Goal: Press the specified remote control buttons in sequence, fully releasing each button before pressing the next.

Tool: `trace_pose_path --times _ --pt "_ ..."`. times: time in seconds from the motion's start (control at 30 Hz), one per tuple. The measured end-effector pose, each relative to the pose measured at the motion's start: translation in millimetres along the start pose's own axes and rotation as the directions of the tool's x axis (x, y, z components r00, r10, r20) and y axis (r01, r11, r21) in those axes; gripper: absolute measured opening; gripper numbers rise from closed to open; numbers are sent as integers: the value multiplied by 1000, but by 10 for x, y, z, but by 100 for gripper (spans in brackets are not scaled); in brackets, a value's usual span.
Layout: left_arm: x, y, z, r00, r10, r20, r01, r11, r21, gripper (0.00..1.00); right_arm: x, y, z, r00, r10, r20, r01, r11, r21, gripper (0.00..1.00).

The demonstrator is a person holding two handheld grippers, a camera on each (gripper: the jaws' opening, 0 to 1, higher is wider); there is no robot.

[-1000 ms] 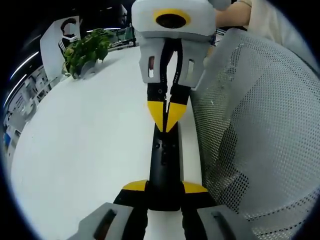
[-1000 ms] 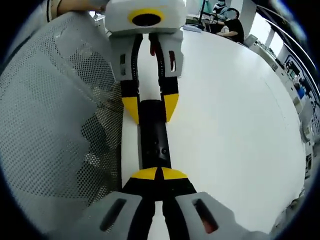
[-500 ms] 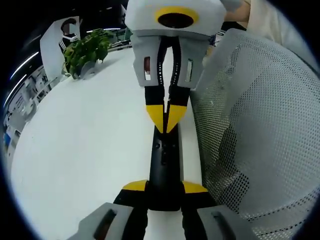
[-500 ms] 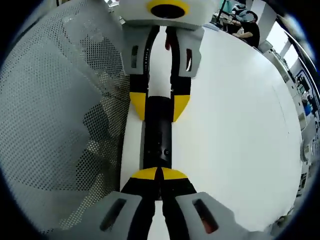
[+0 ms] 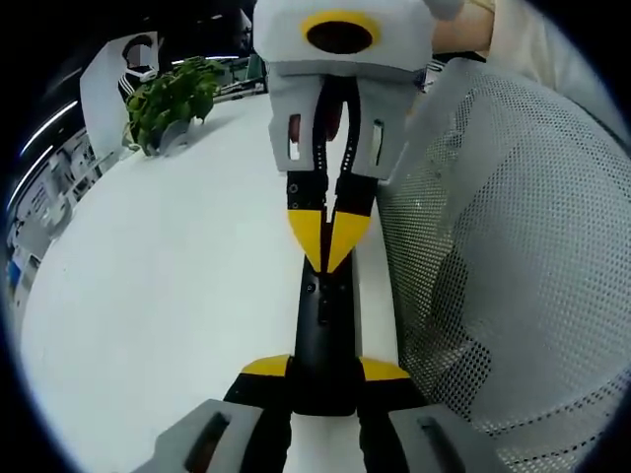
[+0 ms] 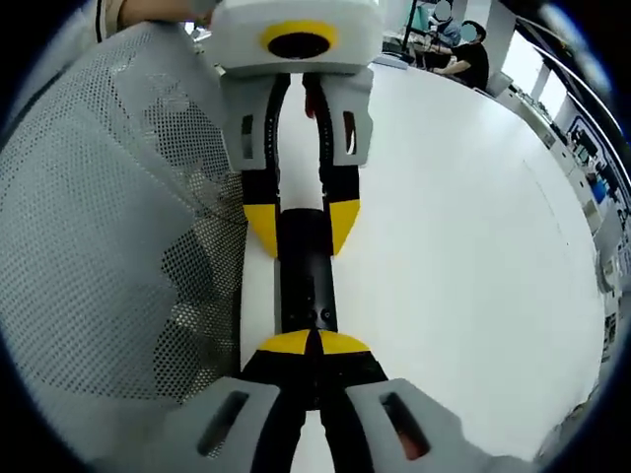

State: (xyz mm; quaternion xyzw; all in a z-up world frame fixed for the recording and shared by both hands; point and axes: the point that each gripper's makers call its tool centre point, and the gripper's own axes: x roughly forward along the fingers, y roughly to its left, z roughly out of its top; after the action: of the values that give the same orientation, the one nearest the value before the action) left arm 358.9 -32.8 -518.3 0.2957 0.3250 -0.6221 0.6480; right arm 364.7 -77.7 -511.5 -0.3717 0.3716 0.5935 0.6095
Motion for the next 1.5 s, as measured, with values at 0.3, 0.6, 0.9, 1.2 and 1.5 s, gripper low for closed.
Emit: trace_pose_path --times 0.3,0.6,0.9,1.2,1.5 --pt "-3 -4 0 1000 0 -1 0 1000 6 24 21 29 4 998 -10 -62 2 992 -123 0" --pt "-4 -4 3 1000 1 -1 -1 1000 7 24 -14 5 -5 999 -2 48 -2 998 69 0" --pt "-9 -4 4 1000 -1 3 1 1000 4 24 -102 -2 -185 999 0 41 -4 993 115 9" --pt "-10 -3 4 1000 -1 5 1 1000 3 24 -86 12 -197 999 33 22 -35 994 100 9" --pt "-9 -4 5 1000 -3 3 3 1000 6 24 -76 19 -181 998 42 -39 -40 997 60 9"
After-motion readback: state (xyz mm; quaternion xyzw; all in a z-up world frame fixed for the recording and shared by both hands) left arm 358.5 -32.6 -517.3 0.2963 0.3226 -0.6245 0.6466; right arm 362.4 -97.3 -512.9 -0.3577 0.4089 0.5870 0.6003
